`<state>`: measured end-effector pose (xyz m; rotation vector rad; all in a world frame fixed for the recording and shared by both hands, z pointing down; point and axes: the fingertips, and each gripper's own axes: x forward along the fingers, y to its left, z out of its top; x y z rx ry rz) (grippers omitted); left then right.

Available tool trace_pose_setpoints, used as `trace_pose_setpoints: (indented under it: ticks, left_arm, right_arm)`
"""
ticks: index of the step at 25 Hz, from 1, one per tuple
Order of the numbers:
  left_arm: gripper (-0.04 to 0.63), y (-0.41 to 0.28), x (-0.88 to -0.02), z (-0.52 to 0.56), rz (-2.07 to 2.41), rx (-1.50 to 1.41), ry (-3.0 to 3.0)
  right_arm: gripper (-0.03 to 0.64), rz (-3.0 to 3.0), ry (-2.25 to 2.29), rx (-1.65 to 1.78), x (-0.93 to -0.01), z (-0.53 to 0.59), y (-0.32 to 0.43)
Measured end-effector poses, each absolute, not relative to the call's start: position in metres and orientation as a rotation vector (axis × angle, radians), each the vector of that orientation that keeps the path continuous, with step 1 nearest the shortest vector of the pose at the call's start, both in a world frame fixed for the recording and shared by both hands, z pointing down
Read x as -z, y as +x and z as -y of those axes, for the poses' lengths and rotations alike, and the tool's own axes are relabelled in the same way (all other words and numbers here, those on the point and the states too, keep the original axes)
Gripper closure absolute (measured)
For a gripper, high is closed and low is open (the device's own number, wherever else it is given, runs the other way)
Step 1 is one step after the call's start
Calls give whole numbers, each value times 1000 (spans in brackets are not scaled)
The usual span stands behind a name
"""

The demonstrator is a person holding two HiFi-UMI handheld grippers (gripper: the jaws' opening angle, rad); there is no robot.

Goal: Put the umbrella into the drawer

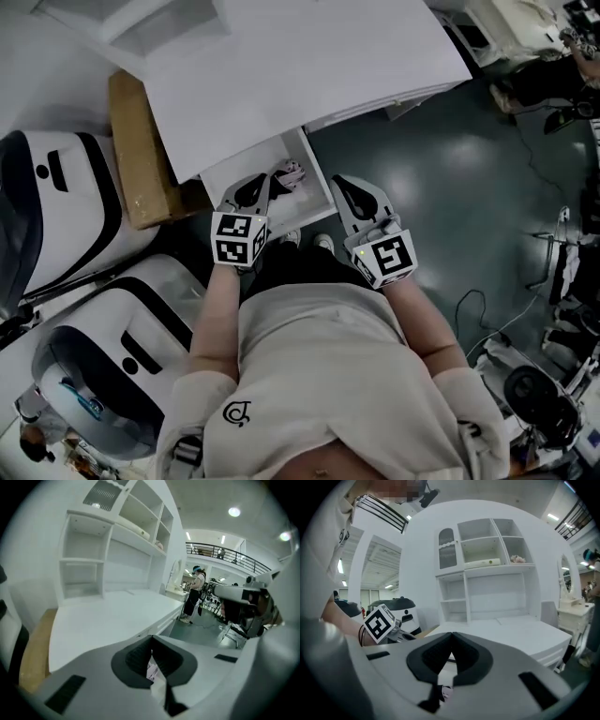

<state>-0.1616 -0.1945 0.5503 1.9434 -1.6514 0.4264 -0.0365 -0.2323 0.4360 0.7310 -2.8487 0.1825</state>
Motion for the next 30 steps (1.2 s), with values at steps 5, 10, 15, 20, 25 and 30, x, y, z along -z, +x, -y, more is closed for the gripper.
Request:
trace_pose_setpoints:
  ticks: [5, 10, 15, 20, 25, 30]
  left_arm:
    - [583, -169, -488, 178, 1810, -331, 1969]
    - [583, -187, -429, 154, 1951, -224, 1975]
    - [583, -208, -362, 125, 2123, -76, 1992]
    - [583, -232, -316, 96, 2292, 4, 1980]
    - [583, -250, -299, 75, 2402, 11, 1946]
    - [583, -261, -297, 67, 2436, 27, 1916]
  right_arm:
    - [609, 2939, 589, -150, -413, 223, -53]
    - [609, 2997, 459, -109, -390, 209, -71]
    - [609, 3083, 360, -73, -356, 196, -93]
    - [611, 3137, 269, -33, -330, 184, -119]
    - [611, 3137, 245, 28, -322, 180, -130]
    - [611, 3133, 231, 75, -320, 177, -132]
